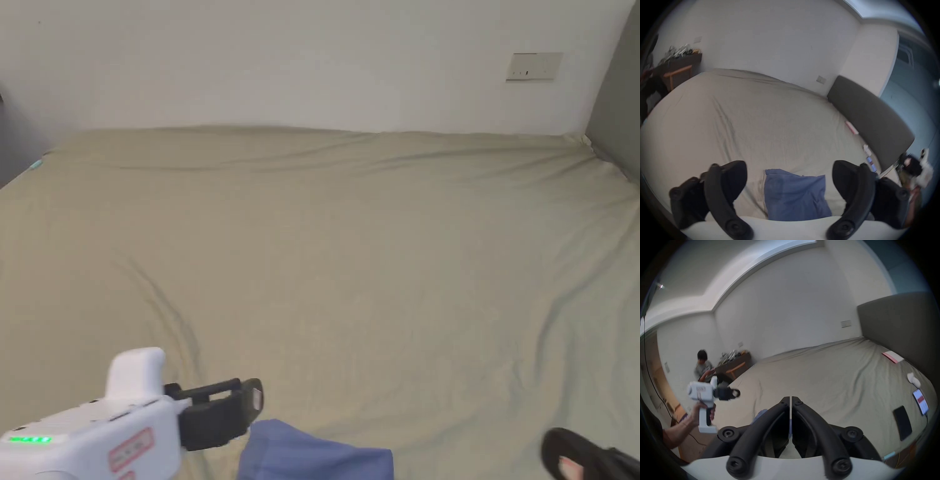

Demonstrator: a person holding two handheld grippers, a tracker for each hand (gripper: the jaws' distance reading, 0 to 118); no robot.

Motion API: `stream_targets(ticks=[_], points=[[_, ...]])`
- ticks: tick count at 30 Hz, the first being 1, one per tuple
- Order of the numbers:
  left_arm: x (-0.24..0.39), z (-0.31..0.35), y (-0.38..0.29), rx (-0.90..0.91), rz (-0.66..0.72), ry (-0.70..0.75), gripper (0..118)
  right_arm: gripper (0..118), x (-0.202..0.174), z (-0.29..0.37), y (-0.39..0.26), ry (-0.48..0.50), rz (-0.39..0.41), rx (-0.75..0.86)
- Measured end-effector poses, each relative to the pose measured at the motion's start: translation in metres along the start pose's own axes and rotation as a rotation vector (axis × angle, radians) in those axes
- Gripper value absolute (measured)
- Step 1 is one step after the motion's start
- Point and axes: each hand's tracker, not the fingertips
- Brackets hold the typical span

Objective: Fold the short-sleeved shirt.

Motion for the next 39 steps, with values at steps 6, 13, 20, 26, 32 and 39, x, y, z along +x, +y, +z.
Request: stream_targets(ticks=[6, 13, 20, 26, 32, 39], points=[[-0.009, 0.04, -0.017, 0.071, 0.069, -0.06, 91, 3, -0.057, -0.081, -0.03, 0.152, 0.097, -0.119], [-0.024, 0.058, -0.027, 0.119, 0.06, 0.055, 0, 3, -0.084, -0.122, -0.048, 0.228, 0.115, -0.163], [-0.057, 0.037, -0.023, 0.009, 0.158, -0.039, 43, 3, -0.068, -0.196, -0.109, 0.144, 0.117, -0.428], [-0.081, -0.015, -0.037, -0.218, 0.285, -0.16, 111, 2, -0.05, -0.206, -0.169, 0.16, 0.161, -0.447], [-0.089, -0.083, -0.06, -0.412, 0.267, -0.191, 111, 2, -0.015, -0.209, -0.166, 0.248, -0.051, -0.501], [-0.08, -0.174, -0.094, -0.686, 0.29, -0.352, 111, 2, 0.007, -0.202, -0.176, 0.309, -0.14, -0.463]])
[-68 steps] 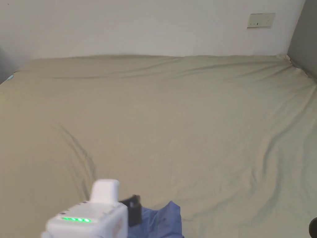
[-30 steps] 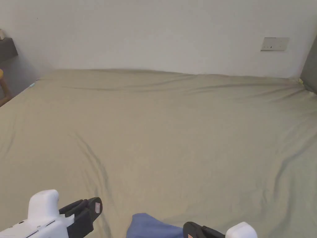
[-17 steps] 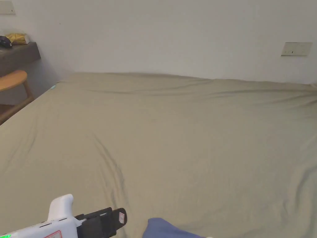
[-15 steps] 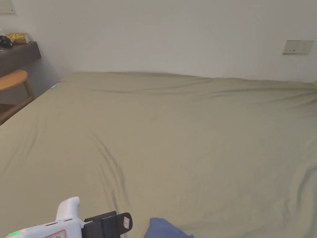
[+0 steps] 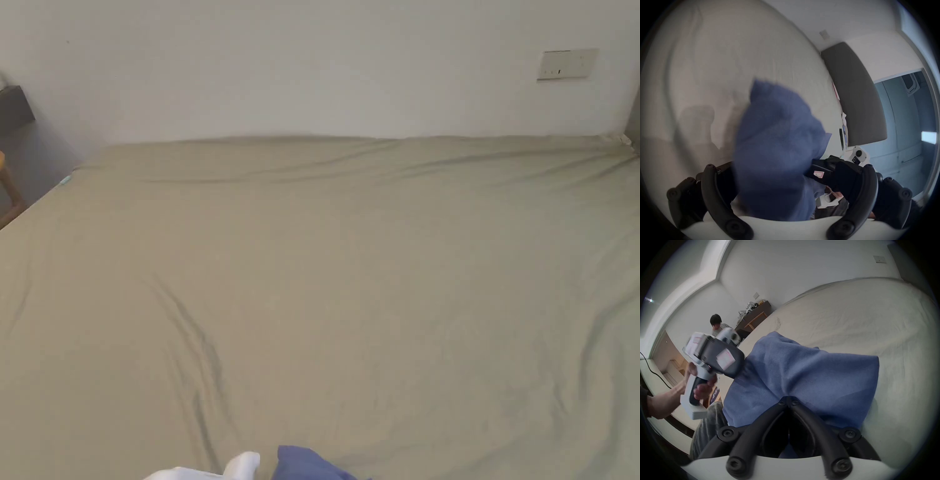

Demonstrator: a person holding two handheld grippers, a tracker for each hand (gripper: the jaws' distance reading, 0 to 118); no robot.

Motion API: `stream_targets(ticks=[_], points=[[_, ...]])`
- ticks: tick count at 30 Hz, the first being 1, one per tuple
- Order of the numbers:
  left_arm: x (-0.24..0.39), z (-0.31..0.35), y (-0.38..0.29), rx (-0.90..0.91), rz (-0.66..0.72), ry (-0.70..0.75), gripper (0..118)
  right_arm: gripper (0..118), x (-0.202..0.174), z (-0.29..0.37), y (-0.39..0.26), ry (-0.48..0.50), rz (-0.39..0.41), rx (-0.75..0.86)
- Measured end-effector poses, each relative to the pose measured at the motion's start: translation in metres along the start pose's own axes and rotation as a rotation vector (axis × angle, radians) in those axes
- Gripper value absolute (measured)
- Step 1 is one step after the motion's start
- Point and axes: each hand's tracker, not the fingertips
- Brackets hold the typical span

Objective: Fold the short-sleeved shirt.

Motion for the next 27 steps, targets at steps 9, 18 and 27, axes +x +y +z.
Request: stream_targets(ticks=[9, 18, 27], points=[[0.01, -0.003, -0.017, 0.128, -0.003, -0.026, 35, 4, 0.005, 0.009, 0.009, 0.024, -0.132, -0.037], [-0.015, 0.107, 0.007, 0.229, -0.172, 0.337, 35, 4, -0.034, 0.065, 0.05, 0.004, -0.002, 0.079], [-0.11, 0.316, -0.024, 0.21, -0.036, 0.688, 35, 4, -0.066, 0.083, 0.075, -0.042, 0.084, 0.131]])
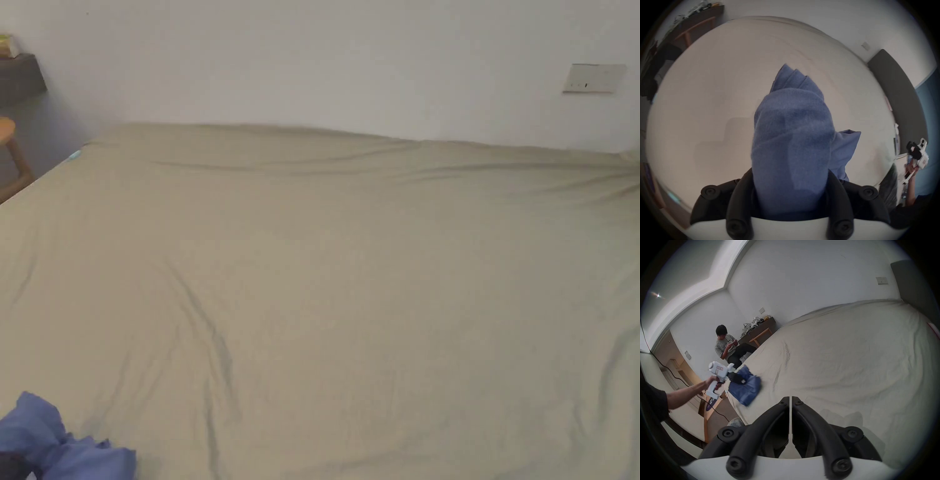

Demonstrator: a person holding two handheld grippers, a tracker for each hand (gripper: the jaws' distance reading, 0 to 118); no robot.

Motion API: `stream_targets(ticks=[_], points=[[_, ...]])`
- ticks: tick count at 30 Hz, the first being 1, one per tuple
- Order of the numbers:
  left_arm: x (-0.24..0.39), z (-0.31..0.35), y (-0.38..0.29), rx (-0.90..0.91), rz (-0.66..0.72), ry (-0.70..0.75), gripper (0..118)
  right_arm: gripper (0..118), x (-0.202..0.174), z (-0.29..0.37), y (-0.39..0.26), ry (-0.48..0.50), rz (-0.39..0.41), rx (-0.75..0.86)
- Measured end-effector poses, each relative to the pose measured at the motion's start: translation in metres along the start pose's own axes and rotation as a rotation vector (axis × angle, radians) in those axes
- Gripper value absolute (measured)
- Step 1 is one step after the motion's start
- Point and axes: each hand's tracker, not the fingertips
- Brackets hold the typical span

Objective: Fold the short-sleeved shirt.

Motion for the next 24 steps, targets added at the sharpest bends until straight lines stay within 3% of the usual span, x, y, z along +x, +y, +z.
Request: stream_targets(ticks=[3, 10, 12, 14, 16, 18, 20, 21, 22, 24], points=[[-0.039, 0.024, -0.008, -0.018, -0.001, 0.147, 35, 4, -0.008, 0.001, -0.007, -0.014, 0.024, -0.015], [-0.055, 0.009, -0.029, 0.019, 0.166, 0.116, 40, 4, -0.016, -0.01, -0.023, -0.023, -0.01, -0.068], [-0.05, 0.013, -0.031, 0.037, 0.177, 0.126, 60, 4, -0.016, -0.008, -0.022, -0.025, -0.003, -0.069], [-0.054, 0.023, -0.03, 0.044, 0.182, 0.202, 98, 4, -0.018, -0.002, -0.017, -0.018, 0.014, -0.048], [-0.057, 0.046, -0.03, 0.013, 0.16, 0.216, 101, 10, -0.019, 0.006, -0.008, -0.032, 0.039, -0.023], [-0.063, 0.084, -0.03, 0.107, 0.161, 0.27, 101, 25, -0.021, 0.017, 0.002, -0.065, 0.069, 0.033], [-0.056, 0.134, -0.026, 0.273, 0.246, 0.329, 101, 27, -0.021, 0.029, 0.012, -0.094, 0.046, 0.087], [-0.048, 0.156, -0.027, 0.363, 0.28, 0.312, 101, 29, -0.023, 0.034, 0.018, -0.128, 0.042, 0.112], [-0.082, 0.156, -0.022, 0.462, 0.307, 0.281, 101, 30, -0.027, 0.04, 0.023, -0.172, 0.049, 0.147], [-0.054, 0.192, -0.025, 0.65, 0.312, 0.222, 106, 36, -0.033, 0.051, 0.036, -0.273, 0.082, 0.211]])
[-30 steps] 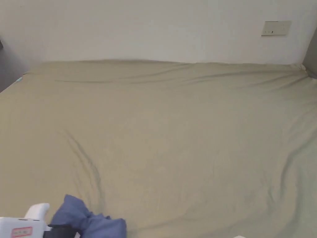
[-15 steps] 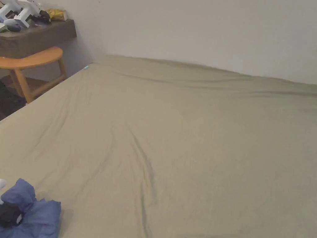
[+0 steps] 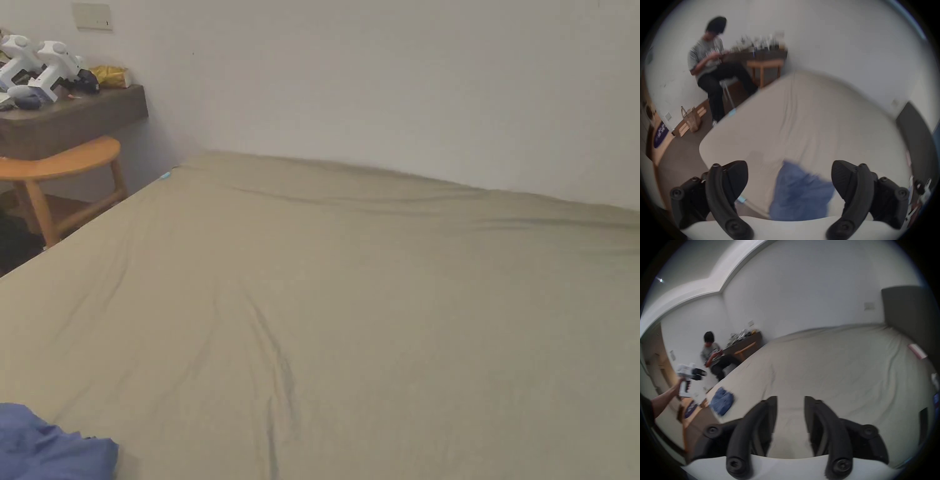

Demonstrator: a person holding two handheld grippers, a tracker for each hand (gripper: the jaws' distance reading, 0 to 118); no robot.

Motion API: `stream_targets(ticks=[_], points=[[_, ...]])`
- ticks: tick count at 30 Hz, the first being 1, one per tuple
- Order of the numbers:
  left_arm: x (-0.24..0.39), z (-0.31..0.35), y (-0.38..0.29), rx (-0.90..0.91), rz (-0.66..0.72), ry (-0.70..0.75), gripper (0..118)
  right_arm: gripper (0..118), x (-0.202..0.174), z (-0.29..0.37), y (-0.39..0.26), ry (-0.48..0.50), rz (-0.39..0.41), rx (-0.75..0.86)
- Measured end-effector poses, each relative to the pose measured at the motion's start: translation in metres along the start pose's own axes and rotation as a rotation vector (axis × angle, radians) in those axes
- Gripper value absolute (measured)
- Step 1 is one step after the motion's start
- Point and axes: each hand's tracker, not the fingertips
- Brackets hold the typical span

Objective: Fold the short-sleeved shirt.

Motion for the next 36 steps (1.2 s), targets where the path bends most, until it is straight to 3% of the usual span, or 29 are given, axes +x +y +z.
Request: stream_targets(ticks=[1, 2, 3, 4, 9, 11, 15, 18, 22, 26, 30, 36], points=[[0.015, 0.018, 0.003, 0.078, 0.027, -0.014, 110, 49, -0.001, 0.005, 0.007, -0.045, 0.03, 0.024], [0.031, 0.038, -0.003, 0.154, 0.047, -0.024, 114, 76, -0.003, 0.01, 0.013, -0.075, 0.062, 0.052], [0.045, 0.05, -0.007, 0.217, 0.059, -0.043, 115, 91, -0.006, 0.015, 0.018, -0.117, 0.082, 0.075], [0.062, 0.062, -0.014, 0.28, 0.043, -0.086, 115, 98, -0.008, 0.023, 0.023, -0.159, 0.099, 0.107], [0.144, 0.094, -0.075, 0.297, -0.053, -0.272, 118, 103, 0.003, 0.064, 0.036, -0.211, 0.086, 0.126], [0.184, 0.11, -0.119, 0.276, -0.002, -0.332, 118, 109, 0.011, 0.08, 0.032, -0.233, 0.059, 0.133], [0.22, 0.133, -0.188, 0.213, 0.098, -0.442, 118, 109, 0.021, 0.111, 0.015, -0.347, 0.067, 0.186], [0.242, 0.152, -0.198, 0.254, 0.074, -0.34, 118, 109, 0.025, 0.128, 0.01, -0.432, 0.086, 0.227], [0.278, 0.18, -0.194, 0.411, -0.12, -0.168, 118, 109, 0.024, 0.146, 0.012, -0.495, 0.077, 0.283], [0.312, 0.197, -0.19, 0.42, -0.223, -0.298, 118, 109, 0.022, 0.155, 0.019, -0.469, 0.056, 0.303], [0.35, 0.208, -0.19, 0.376, -0.205, -0.4, 118, 109, 0.014, 0.158, 0.025, -0.45, 0.049, 0.32], [0.395, 0.217, -0.193, 0.322, -0.252, -0.384, 118, 109, 0.001, 0.162, 0.033, -0.407, 0.064, 0.343]])
